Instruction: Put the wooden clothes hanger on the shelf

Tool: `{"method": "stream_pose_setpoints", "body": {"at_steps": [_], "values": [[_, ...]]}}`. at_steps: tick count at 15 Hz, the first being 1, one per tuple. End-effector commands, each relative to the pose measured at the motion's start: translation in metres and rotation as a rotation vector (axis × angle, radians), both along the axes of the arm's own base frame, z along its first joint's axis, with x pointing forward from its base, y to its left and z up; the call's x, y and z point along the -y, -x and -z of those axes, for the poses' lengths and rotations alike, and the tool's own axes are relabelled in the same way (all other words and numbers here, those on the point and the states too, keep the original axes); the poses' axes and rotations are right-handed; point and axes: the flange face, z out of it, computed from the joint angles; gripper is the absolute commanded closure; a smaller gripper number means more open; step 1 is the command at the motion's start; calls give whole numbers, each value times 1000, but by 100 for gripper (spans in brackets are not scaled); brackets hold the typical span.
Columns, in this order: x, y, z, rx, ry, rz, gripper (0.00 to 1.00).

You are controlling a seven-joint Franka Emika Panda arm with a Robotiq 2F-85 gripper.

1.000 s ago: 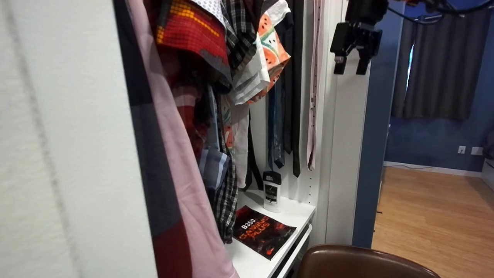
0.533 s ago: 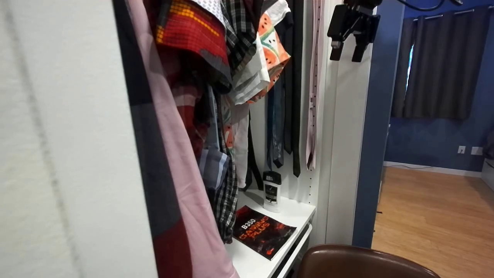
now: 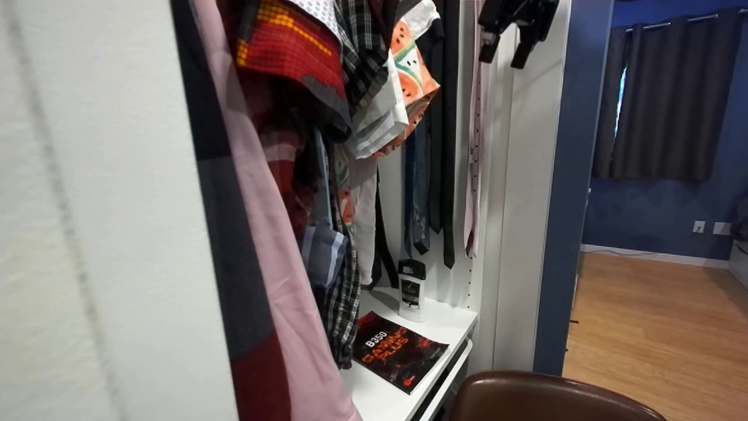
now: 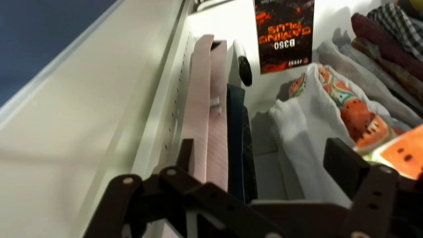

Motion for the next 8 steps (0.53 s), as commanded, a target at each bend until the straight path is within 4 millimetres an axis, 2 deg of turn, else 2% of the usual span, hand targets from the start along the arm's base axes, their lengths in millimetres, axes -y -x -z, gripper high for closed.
{"method": "stream_pose_setpoints", "body": {"at_steps": [1, 4, 8], "values": [[-15, -18, -51, 142, -41, -78, 0], [-31, -25, -84, 239, -87, -130, 0], [-50, -24, -110, 245, -136, -162, 0]]}}
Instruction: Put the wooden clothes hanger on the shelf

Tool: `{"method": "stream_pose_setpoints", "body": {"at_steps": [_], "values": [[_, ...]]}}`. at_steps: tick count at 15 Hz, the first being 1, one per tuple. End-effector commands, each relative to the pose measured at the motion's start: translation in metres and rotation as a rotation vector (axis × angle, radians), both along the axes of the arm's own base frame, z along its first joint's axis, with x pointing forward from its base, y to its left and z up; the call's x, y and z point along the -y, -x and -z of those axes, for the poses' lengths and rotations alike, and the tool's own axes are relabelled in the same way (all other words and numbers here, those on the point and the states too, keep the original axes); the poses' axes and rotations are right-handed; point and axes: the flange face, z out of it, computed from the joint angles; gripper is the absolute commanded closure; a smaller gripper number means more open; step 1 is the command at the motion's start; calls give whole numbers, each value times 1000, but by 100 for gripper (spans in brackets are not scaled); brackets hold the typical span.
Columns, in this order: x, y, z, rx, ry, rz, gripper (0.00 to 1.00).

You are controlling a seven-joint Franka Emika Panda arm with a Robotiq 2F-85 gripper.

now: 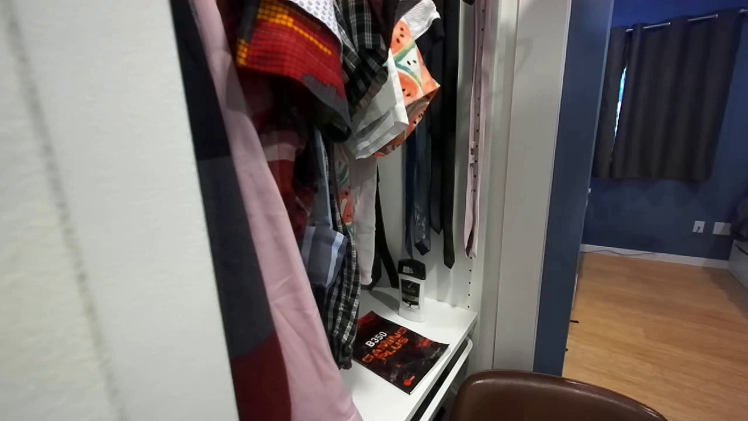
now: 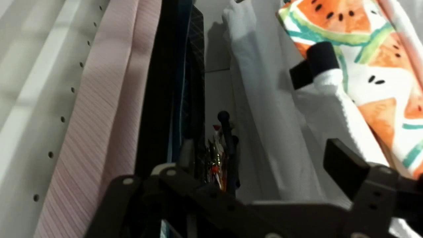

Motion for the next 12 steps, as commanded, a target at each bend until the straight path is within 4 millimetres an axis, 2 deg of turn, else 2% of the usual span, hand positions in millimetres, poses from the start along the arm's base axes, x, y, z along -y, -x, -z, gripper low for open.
{"method": "stream_pose_setpoints", "body": {"at_steps": [1, 5, 12], "values": [[-5, -1, -7, 7, -5, -8, 0], [-10, -4, -15, 16, -10, -19, 0], [-13, -11, -56, 211, -111, -42, 0]]}}
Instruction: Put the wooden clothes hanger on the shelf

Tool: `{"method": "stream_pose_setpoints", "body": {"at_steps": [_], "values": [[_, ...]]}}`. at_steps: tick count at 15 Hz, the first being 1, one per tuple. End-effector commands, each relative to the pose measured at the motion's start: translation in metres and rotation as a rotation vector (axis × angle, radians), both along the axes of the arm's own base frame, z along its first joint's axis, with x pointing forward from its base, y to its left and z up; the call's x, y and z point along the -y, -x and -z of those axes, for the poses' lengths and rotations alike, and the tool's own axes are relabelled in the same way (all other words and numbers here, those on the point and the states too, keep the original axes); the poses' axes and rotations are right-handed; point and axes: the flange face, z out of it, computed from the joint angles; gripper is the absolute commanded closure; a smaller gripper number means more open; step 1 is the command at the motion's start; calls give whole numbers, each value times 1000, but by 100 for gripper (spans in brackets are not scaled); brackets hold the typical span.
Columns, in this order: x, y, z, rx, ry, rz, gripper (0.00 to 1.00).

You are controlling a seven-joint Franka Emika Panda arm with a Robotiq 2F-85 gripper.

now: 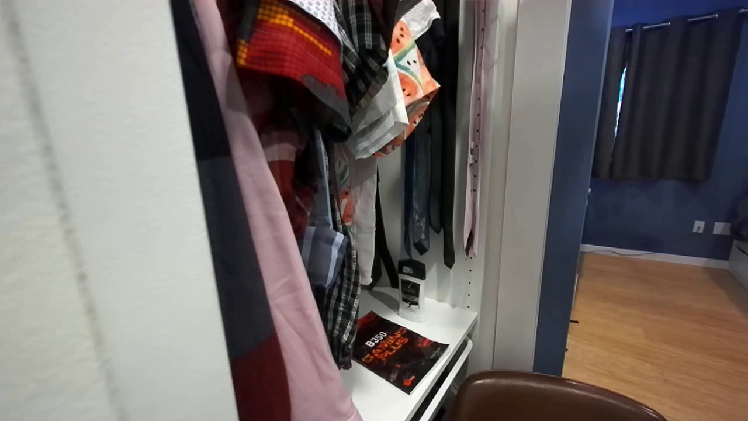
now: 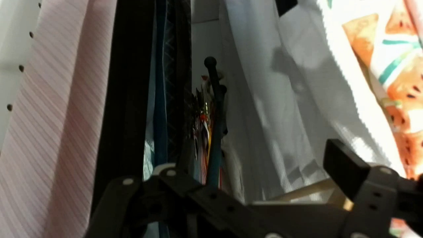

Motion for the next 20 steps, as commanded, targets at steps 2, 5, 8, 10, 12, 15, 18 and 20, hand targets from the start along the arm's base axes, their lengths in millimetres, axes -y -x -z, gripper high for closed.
{"method": "stream_pose_setpoints", "body": {"at_steps": [2, 5, 8, 10, 12, 15, 18, 20], "values": [[-8, -8, -22, 79, -96, -42, 0], [-12, -11, -27, 91, -165, -61, 0], [-16, -16, -32, 109, -220, -76, 0], [-22, -19, -33, 125, -247, -88, 0], [-32, -22, -33, 158, -278, -111, 0], [-45, -28, -28, 189, -302, -142, 0], [-54, -34, -22, 258, -285, -159, 0], [-55, -41, -19, 300, -270, -152, 0]]}}
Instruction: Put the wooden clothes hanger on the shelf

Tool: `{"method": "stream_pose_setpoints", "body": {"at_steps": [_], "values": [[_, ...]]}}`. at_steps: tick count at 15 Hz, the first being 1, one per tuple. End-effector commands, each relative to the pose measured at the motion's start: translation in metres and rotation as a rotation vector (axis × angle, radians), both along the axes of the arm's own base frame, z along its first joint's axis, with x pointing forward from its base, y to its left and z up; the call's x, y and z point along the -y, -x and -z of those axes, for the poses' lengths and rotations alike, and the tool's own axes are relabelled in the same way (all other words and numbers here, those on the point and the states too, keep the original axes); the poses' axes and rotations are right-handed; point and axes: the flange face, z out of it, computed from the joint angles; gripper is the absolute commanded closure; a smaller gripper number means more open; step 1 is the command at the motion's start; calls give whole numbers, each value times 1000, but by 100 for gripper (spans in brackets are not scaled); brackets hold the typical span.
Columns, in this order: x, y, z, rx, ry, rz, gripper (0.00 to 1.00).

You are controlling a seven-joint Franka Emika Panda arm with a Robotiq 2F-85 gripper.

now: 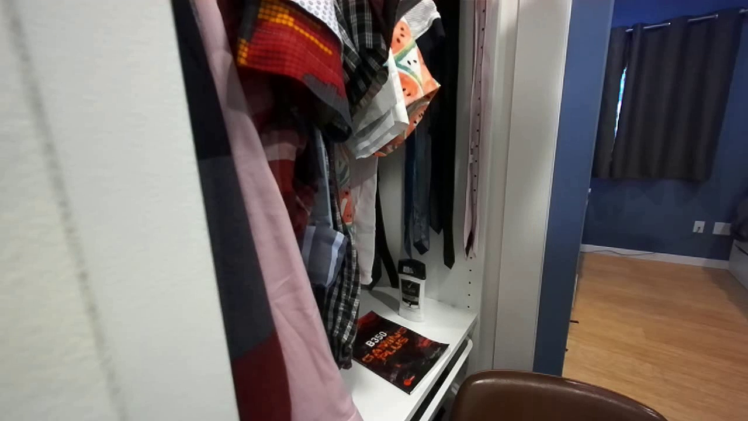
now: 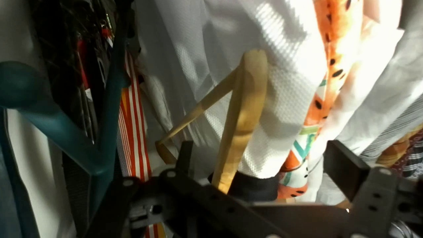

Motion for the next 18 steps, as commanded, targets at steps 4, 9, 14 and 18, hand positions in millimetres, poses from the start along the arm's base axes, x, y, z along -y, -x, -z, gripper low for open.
{"method": "stream_pose_setpoints", "body": {"at_steps": [4, 9, 14, 18], "values": [[5, -21, 3, 111, 0, 25, 0], [11, -31, 12, 146, 15, 51, 0], [11, -38, 20, 149, 20, 53, 0], [11, -40, 23, 147, 23, 49, 34]]}}
